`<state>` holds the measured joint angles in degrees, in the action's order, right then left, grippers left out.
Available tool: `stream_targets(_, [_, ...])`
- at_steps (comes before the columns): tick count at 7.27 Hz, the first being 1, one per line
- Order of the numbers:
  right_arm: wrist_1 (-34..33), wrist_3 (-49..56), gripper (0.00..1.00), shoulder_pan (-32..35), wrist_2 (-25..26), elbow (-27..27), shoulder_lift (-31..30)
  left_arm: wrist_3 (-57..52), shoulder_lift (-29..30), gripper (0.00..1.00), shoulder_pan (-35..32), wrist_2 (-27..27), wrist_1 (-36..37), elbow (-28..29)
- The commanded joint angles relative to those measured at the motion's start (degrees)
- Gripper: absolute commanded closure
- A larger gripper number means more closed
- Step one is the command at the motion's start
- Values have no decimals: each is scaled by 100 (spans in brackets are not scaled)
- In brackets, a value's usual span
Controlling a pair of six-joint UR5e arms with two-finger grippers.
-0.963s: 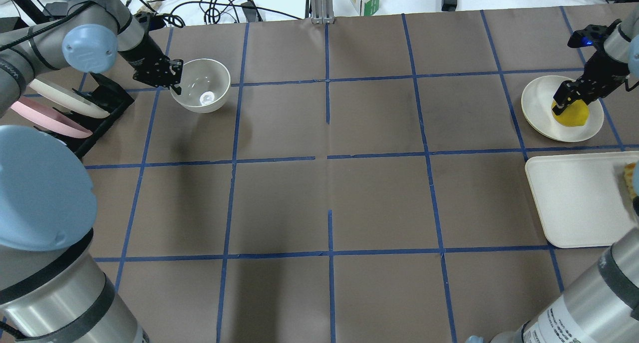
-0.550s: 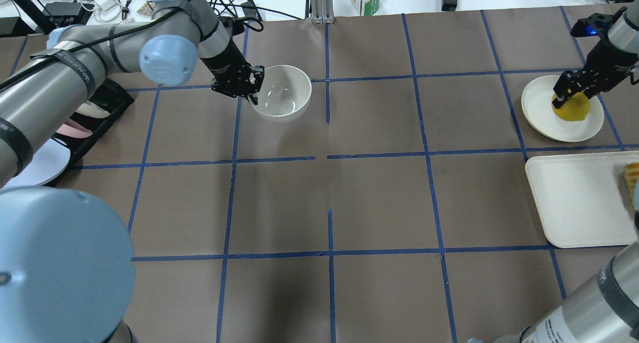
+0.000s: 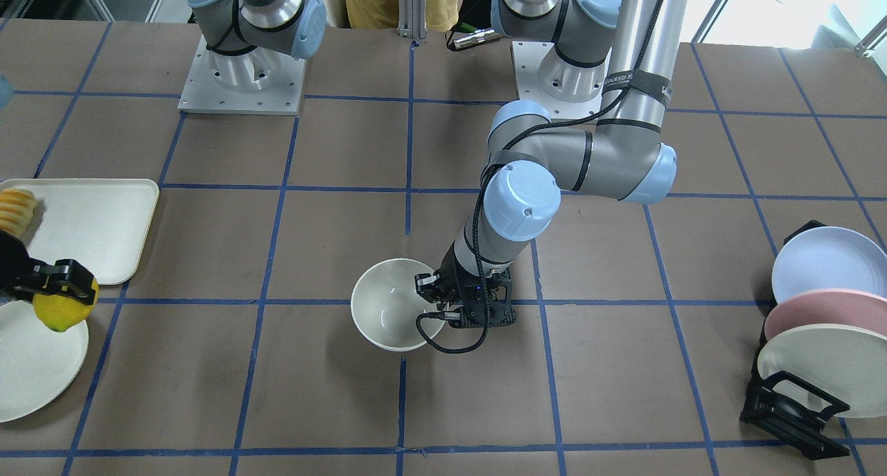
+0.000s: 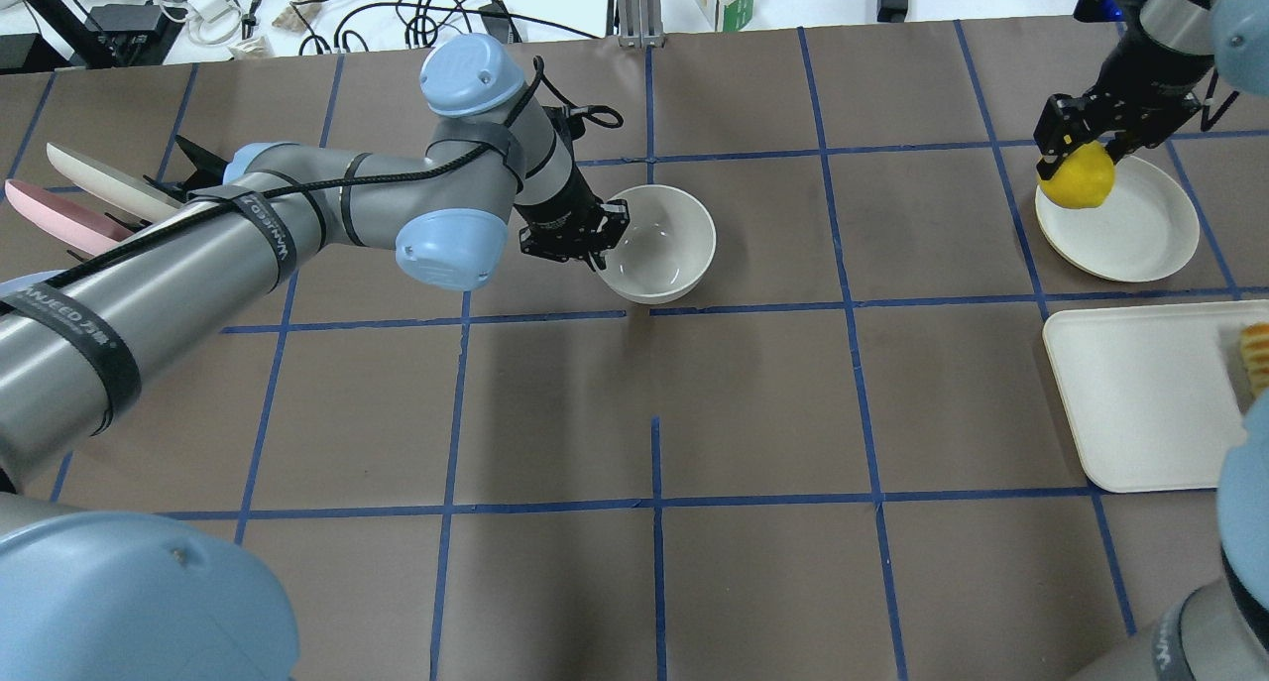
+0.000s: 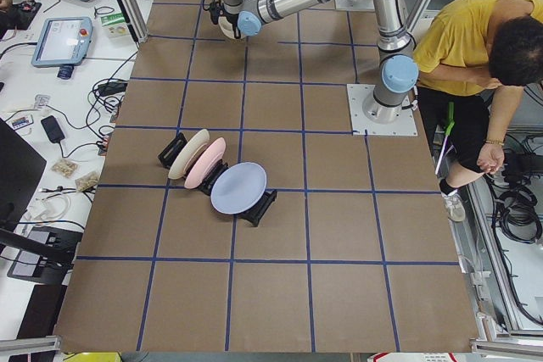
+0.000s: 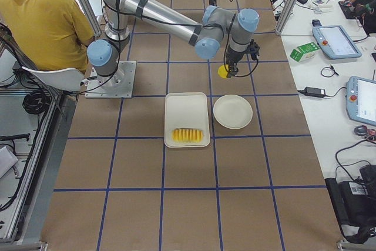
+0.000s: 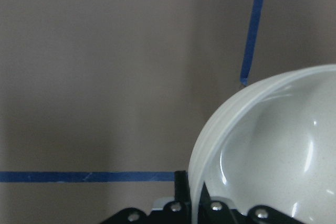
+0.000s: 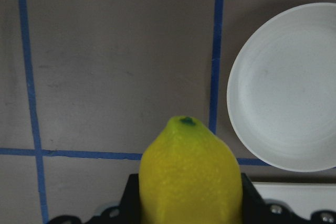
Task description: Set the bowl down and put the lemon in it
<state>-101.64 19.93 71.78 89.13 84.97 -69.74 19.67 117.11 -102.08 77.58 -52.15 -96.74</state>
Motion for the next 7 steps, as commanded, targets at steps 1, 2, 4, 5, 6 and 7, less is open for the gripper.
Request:
stream_targets(1, [197, -620, 100, 379, -27, -7, -154, 72, 14, 100, -118, 90, 144, -160])
stream_targets(2, [189, -822, 100, 563, -28, -16, -163, 46, -4, 100, -127, 325, 144, -291])
stream_targets(4, [163, -2039, 100, 1291, -19, -130, -259, 36, 13, 53, -127, 372, 161, -397])
stream_targets(5, [145, -2324, 100, 1547, -28, -148, -260, 71, 14, 12, -101, 320, 266, -302])
stream_targets(6, [110, -2344, 100, 1810, -36, -156, -260, 63, -195, 0, -66, 241, 180, -284])
stream_targets(7, [75, -2501, 100, 2144, -28, -157, -216, 54, -415, 0, -40, 266, 74, -249])
